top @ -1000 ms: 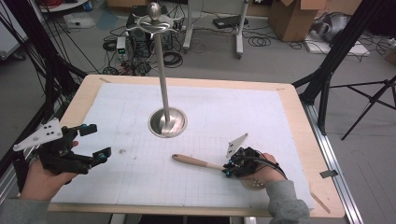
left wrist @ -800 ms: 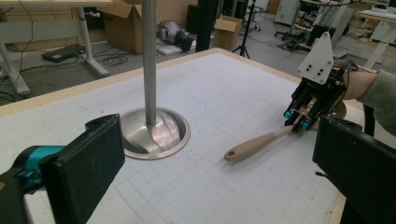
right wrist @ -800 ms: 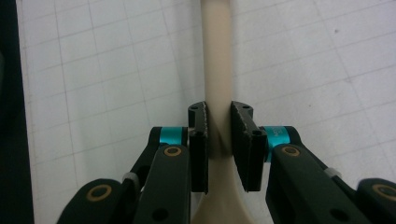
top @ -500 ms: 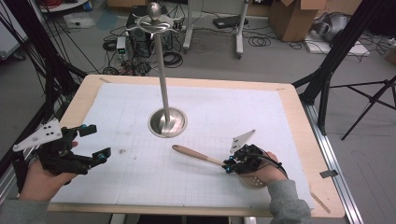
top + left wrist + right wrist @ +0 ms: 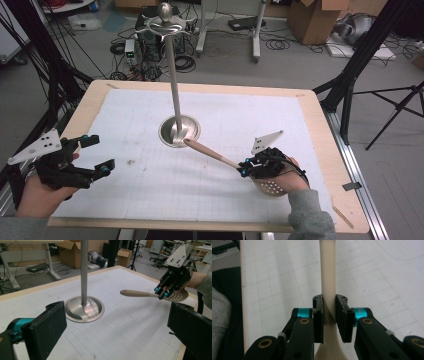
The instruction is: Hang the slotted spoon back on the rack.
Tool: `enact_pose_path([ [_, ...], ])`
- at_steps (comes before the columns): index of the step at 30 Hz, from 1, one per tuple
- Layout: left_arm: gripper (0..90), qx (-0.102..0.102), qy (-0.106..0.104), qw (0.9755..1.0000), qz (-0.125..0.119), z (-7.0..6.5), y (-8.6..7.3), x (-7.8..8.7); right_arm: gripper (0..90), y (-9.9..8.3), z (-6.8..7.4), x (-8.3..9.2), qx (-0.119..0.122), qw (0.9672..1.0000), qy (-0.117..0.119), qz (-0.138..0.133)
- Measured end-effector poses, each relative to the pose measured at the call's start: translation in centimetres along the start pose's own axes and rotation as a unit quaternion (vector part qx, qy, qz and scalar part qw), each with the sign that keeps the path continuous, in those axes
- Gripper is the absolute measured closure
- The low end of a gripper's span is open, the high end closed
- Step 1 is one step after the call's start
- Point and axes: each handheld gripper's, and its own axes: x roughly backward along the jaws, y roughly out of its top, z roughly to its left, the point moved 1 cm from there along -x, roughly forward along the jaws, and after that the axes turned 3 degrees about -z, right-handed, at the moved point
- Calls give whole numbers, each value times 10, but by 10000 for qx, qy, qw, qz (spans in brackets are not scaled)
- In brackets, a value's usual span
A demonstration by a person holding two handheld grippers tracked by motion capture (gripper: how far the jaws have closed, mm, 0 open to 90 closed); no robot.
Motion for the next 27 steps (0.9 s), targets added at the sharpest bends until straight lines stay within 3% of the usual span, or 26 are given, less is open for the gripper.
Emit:
enact_pose_path([
  [4,26,15,47,10000,-49,1,1,5,777,14,4,7,-51,9997,-49,-214],
  [17,26,31,69,10000,-65,1,0,10,777,28,8,23,-125,9974,-208,-684],
  [27,27,40,122,9999,-57,1,0,11,777,40,13,36,-26,9956,-240,-908],
])
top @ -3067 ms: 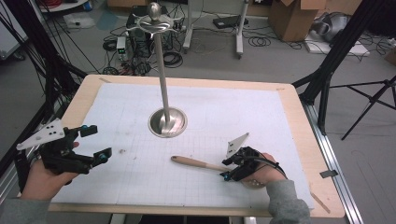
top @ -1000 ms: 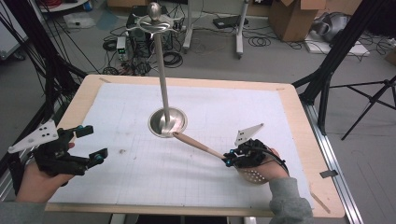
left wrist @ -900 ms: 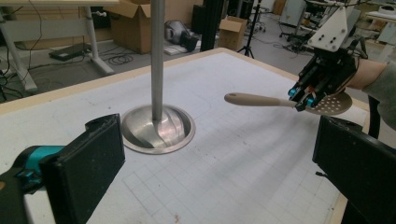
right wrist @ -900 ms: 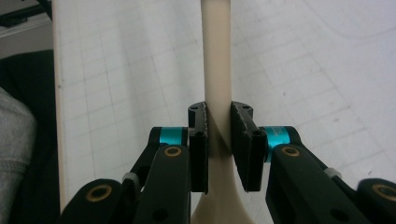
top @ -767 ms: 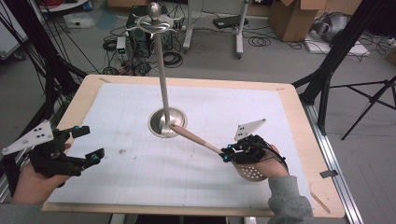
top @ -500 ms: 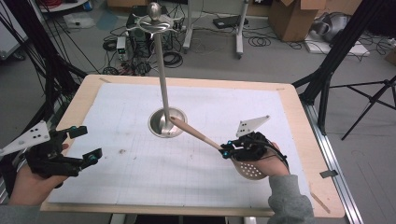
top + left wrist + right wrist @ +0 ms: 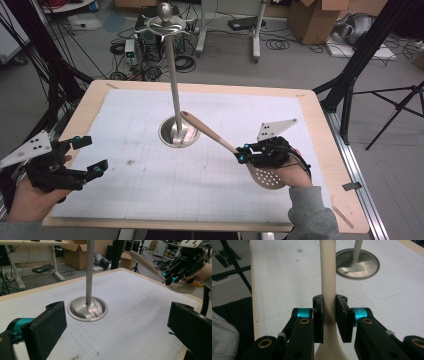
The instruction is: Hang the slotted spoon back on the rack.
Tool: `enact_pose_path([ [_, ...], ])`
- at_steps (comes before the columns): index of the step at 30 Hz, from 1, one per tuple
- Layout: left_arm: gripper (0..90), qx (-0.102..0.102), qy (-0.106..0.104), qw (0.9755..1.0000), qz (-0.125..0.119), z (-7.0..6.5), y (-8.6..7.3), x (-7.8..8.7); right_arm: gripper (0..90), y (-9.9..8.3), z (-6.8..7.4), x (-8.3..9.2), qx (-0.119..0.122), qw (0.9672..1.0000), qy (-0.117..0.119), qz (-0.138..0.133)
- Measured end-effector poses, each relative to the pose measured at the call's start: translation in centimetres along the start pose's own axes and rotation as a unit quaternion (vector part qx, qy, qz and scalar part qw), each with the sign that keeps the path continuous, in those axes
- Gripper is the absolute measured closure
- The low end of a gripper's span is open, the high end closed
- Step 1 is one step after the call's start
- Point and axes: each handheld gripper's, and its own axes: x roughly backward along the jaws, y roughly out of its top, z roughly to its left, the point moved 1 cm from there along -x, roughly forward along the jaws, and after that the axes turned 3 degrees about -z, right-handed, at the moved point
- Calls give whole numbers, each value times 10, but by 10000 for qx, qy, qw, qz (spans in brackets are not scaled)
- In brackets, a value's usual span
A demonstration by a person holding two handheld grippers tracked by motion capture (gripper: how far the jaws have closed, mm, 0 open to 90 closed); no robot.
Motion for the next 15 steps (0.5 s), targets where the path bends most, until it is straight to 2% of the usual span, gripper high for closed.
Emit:
enact_pose_path([
  [4,26,-13,6,10000,0,-1,1,0,777,4,0,5,12,10000,52,-30],
  [11,26,-17,5,10000,8,-2,0,-1,777,21,-4,21,-1,9997,-49,-236],
  [15,26,-4,-29,10000,-5,-2,1,-2,777,28,-5,26,-12,9997,-53,-257],
])
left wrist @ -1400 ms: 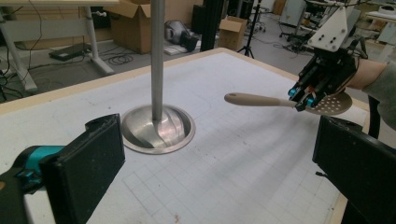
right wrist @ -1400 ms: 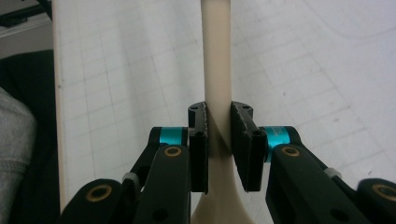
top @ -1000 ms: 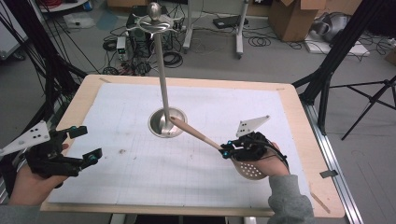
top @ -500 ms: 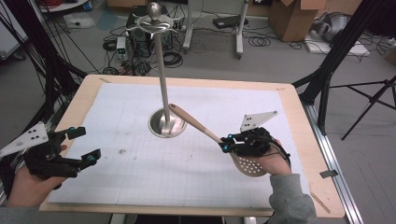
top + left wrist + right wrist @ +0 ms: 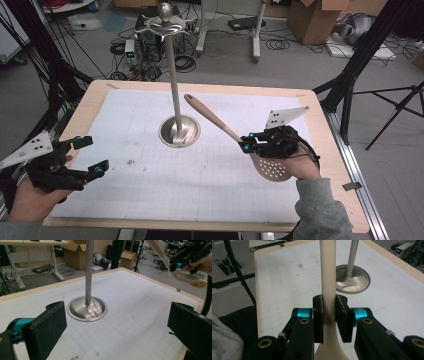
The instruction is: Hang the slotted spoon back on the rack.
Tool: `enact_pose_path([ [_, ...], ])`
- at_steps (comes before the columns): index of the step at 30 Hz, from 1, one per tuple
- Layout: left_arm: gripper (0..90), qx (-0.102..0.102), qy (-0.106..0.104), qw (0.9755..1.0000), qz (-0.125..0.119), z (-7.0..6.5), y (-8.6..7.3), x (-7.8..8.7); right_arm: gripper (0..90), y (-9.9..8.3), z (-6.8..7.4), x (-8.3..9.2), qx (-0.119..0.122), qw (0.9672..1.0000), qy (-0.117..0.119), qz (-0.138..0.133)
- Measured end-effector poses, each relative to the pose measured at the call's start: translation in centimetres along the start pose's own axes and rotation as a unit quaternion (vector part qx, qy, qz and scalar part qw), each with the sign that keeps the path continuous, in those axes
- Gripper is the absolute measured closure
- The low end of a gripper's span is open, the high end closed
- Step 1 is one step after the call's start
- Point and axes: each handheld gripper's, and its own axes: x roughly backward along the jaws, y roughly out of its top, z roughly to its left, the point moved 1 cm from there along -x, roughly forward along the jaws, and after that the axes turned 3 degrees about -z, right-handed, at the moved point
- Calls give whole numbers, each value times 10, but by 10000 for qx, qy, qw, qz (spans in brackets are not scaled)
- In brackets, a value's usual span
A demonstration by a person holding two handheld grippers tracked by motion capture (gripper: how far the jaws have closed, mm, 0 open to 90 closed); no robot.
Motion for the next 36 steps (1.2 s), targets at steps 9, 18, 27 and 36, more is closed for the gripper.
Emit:
enact_pose_path([
  [9,27,9,-7,10000,8,0,0,-1,777,22,-7,14,45,9999,81,-113],
  [18,27,-23,-102,9999,-13,-5,3,-3,777,33,-11,22,54,9999,65,-117],
  [27,26,19,-69,10000,4,-3,1,-3,778,47,-10,30,77,9998,-45,-192],
  [36,26,56,-102,9999,-21,-3,1,-3,779,62,-14,35,46,9993,-160,-328],
])
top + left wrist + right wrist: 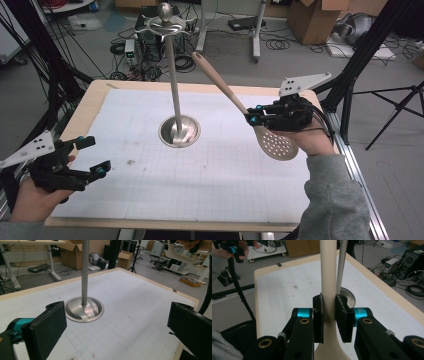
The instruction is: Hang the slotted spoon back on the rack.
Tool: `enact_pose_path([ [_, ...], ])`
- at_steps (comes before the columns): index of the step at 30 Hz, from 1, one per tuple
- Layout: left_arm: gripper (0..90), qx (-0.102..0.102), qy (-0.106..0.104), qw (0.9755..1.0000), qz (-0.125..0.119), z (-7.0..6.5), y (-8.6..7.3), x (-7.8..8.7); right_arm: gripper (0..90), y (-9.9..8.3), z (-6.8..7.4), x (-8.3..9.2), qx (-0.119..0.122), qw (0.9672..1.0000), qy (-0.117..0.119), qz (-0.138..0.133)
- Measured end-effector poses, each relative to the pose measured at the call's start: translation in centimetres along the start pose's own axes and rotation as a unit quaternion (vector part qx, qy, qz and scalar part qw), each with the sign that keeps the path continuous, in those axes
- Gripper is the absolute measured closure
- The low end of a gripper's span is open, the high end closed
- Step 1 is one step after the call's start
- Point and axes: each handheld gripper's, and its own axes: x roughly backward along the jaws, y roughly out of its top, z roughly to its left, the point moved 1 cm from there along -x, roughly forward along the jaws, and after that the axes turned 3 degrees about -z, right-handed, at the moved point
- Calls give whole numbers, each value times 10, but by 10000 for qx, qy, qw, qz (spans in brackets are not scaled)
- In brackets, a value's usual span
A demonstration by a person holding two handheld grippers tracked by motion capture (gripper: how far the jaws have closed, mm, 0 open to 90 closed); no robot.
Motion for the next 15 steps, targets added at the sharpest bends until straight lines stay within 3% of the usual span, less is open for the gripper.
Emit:
enact_pose_path([
  [15,26,26,30,10000,-11,1,-2,4,778,14,-8,-6,-167,9996,-237,-28],
])
